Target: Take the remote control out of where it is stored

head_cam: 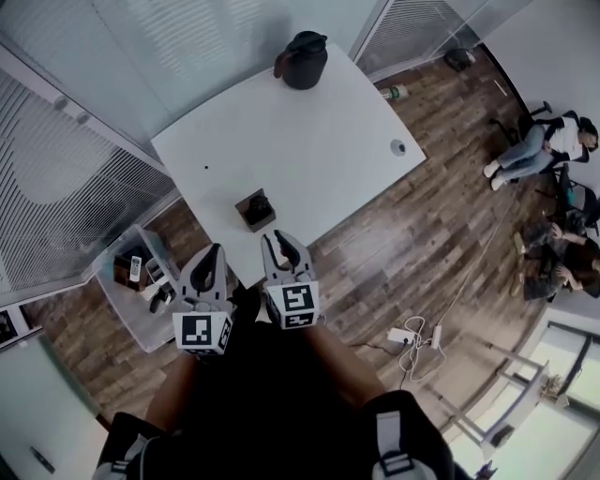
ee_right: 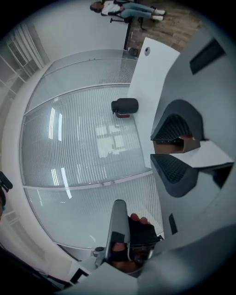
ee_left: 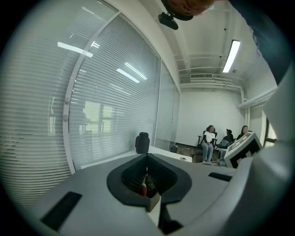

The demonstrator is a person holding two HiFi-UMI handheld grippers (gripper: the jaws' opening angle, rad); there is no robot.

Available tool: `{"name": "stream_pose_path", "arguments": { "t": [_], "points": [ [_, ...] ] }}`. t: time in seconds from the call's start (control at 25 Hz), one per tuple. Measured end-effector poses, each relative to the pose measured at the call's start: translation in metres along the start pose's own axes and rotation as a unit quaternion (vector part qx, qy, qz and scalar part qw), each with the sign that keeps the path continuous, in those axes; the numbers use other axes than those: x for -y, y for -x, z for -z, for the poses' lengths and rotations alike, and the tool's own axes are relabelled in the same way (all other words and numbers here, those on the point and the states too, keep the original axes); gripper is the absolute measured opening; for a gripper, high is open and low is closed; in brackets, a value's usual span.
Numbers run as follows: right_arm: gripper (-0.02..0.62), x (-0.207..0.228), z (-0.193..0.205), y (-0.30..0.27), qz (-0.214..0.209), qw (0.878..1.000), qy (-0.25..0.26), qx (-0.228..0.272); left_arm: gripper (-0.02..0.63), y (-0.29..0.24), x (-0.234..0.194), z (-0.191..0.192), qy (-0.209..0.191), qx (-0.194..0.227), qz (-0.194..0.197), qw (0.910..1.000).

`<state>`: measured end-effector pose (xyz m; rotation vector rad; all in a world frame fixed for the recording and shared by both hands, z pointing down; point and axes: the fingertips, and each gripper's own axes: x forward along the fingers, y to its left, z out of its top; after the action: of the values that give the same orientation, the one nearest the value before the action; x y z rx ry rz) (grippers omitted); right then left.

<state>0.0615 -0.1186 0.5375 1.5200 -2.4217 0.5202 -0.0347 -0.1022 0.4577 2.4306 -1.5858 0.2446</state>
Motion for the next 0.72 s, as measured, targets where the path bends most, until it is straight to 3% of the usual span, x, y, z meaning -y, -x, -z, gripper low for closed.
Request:
{"name": "stream_pose_path", "arguments": {
  "t": [0.36,0.72],
  "points": [
    [0.097,0.021,0.035,-0.055,0.025,0.999,-0.003,-0.039,0.006,-0.032,-0.025,0.029,0.019,-0.029,0.0,0.9994],
    [0.132,0.029,0.062,-0.084,0.019,0.997,-0.008,-0.069,0.006,-0.056,-0.024,0.053,0.049,-0.047,0.009,0.9977]
  ]
}}
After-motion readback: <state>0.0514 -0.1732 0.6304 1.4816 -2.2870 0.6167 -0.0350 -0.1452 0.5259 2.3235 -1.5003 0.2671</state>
